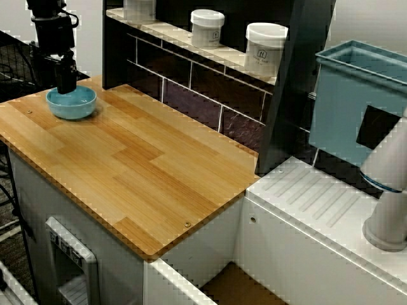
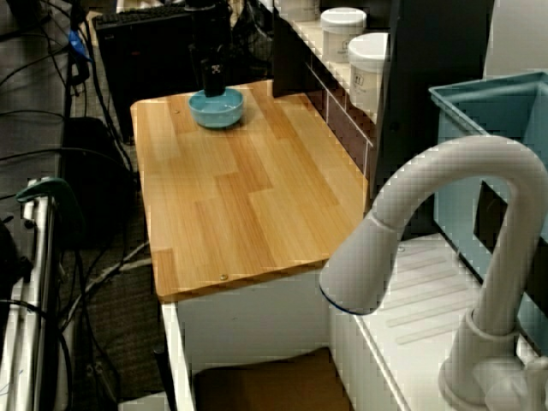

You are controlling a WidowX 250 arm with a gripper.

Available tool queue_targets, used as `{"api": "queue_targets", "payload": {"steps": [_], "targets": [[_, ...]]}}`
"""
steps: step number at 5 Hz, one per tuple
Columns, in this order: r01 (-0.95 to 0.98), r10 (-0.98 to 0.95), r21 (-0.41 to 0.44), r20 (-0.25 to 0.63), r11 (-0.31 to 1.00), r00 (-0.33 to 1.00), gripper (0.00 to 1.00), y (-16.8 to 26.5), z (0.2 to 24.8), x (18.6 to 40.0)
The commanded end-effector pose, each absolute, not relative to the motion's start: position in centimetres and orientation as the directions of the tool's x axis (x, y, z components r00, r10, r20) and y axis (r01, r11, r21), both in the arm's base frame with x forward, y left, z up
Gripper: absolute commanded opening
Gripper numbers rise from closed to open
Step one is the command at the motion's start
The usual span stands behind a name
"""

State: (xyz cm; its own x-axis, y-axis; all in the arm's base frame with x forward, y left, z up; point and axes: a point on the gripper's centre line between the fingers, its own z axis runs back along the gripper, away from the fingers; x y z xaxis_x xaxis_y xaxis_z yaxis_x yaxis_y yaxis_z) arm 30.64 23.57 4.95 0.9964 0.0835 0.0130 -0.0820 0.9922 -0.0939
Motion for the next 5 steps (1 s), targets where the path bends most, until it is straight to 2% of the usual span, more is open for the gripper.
{"api": "queue_targets", "payload": {"steps": [1,3,5], "targets": [[-0.103,0.107,-0.071,0.048,0.992,0.993,1.00,23.2,5.9,31.2],[-0.116,0.118,-0.052,0.042,0.992,0.992,1.00,18.4,4.3,30.9],[-0.135,0.136,-0.094,0.014,0.986,0.991,1.00,12.6,4.5,31.4]]}}
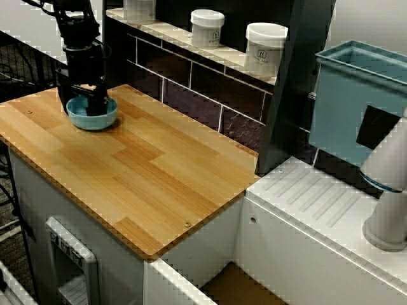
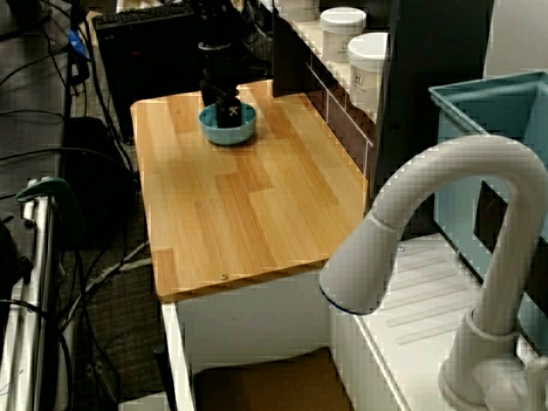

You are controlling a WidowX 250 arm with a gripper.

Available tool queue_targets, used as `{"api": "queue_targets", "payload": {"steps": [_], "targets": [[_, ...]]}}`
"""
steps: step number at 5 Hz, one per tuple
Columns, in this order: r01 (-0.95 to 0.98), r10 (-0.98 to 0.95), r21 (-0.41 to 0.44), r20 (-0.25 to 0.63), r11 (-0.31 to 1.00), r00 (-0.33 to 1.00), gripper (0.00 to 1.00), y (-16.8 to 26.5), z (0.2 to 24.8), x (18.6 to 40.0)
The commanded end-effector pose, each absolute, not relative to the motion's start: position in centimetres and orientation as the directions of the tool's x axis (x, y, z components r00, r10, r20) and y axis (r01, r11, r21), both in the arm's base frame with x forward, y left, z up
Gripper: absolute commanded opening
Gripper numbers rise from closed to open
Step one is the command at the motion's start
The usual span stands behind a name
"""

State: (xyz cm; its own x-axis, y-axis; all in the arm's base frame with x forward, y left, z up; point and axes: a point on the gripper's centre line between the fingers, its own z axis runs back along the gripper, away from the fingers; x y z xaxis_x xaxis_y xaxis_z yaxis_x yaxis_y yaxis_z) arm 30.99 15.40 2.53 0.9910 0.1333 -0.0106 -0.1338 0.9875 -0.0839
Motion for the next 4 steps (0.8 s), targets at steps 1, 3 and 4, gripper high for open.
{"api": "queue_targets", "payload": {"steps": [1,3,4], "targets": [[-0.121,0.122,-0.094,0.012,0.988,0.992,1.00,10.1,4.6,31.2],[-0.089,0.092,-0.087,0.027,0.992,0.995,1.00,6.3,5.0,30.9],[-0.071,0.074,-0.080,0.045,0.994,0.996,1.00,4.7,5.1,30.5]]}}
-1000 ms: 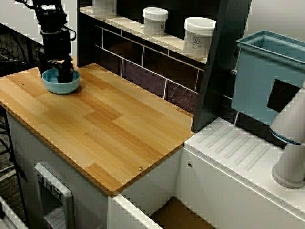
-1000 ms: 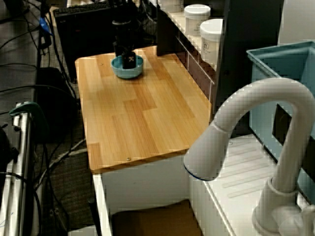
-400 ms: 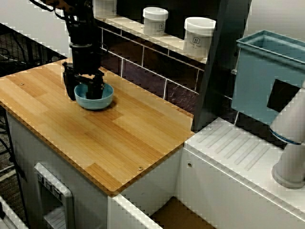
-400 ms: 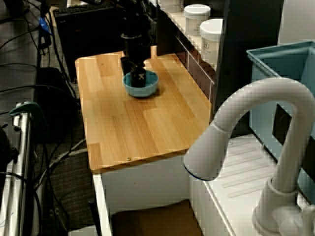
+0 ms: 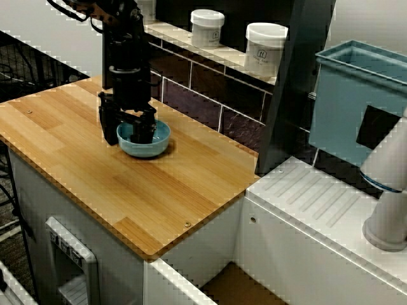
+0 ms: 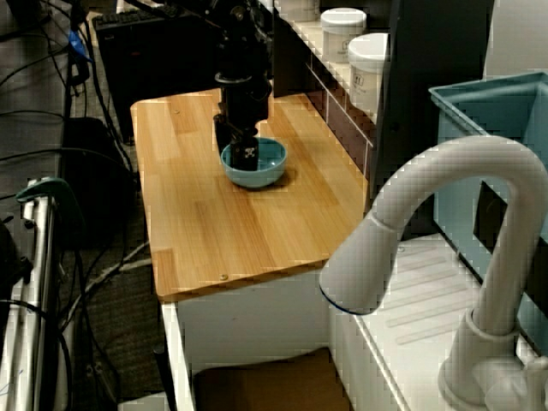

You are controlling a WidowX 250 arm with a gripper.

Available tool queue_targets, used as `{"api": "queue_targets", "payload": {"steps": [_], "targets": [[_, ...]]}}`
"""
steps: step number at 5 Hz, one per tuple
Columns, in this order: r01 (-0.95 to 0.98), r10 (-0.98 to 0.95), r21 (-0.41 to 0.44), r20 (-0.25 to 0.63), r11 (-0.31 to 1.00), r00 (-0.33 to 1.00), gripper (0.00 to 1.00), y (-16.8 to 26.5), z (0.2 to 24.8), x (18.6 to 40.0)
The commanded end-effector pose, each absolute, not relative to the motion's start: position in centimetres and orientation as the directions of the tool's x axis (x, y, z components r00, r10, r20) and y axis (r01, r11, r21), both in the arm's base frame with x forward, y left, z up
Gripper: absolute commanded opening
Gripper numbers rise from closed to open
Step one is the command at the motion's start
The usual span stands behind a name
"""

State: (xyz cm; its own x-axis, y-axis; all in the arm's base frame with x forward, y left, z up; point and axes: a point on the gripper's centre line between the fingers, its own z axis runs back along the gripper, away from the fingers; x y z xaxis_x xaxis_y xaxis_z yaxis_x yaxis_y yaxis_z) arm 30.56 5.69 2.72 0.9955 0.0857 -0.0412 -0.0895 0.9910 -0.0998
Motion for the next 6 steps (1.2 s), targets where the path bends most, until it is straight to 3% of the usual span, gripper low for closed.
{"api": "queue_targets", "payload": {"steps": [1,3,6], "targets": [[-0.053,0.057,-0.076,0.063,0.996,0.996,1.00,3.3,5.3,30.0],[-0.009,0.014,-0.062,0.088,0.998,0.996,1.00,0.5,5.0,29.1],[0.021,-0.014,-0.075,0.089,0.997,0.996,1.00,0.8,5.2,29.3]]}}
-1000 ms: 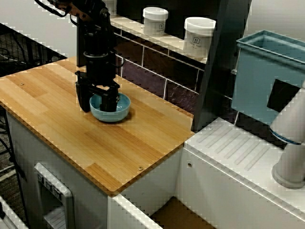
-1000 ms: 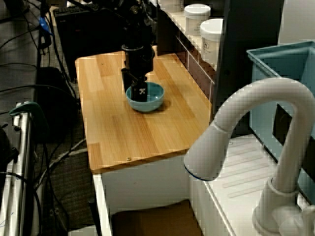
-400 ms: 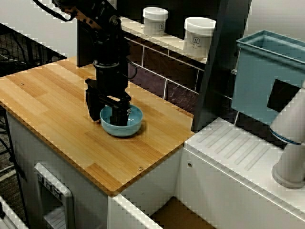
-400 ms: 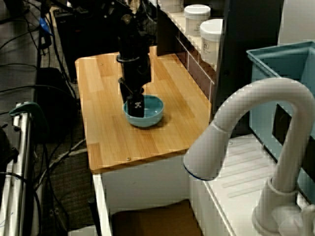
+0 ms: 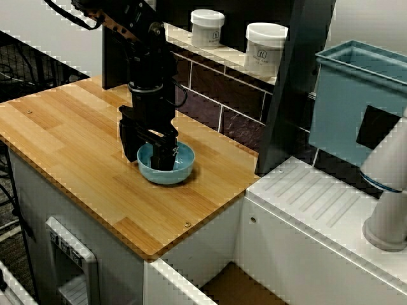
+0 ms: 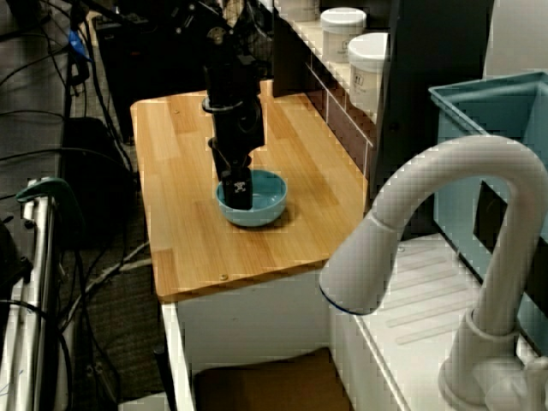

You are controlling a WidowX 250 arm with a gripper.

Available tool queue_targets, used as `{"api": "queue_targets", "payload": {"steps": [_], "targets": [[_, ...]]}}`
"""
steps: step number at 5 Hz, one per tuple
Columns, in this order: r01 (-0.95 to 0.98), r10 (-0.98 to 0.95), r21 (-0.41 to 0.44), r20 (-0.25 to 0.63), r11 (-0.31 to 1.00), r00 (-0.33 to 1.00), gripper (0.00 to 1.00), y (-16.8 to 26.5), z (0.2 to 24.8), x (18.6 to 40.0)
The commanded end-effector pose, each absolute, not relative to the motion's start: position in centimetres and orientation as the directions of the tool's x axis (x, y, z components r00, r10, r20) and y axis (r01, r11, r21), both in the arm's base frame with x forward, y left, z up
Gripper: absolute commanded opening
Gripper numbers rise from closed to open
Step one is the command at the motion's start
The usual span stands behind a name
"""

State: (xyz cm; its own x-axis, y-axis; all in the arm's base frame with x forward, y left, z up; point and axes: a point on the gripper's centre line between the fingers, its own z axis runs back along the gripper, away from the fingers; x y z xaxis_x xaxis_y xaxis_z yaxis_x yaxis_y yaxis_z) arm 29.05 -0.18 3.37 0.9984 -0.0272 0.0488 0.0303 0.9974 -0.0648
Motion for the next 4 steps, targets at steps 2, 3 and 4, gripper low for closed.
{"api": "queue_targets", "payload": {"steps": [2,3,4], "targets": [[0.003,0.006,-0.106,0.085,0.994,0.996,1.00,2.5,7.1,29.3],[-0.005,0.015,-0.112,0.085,0.994,0.996,1.00,3.4,7.6,29.1],[-0.016,0.026,-0.124,0.075,0.992,0.997,1.00,4.2,7.8,29.0]]}}
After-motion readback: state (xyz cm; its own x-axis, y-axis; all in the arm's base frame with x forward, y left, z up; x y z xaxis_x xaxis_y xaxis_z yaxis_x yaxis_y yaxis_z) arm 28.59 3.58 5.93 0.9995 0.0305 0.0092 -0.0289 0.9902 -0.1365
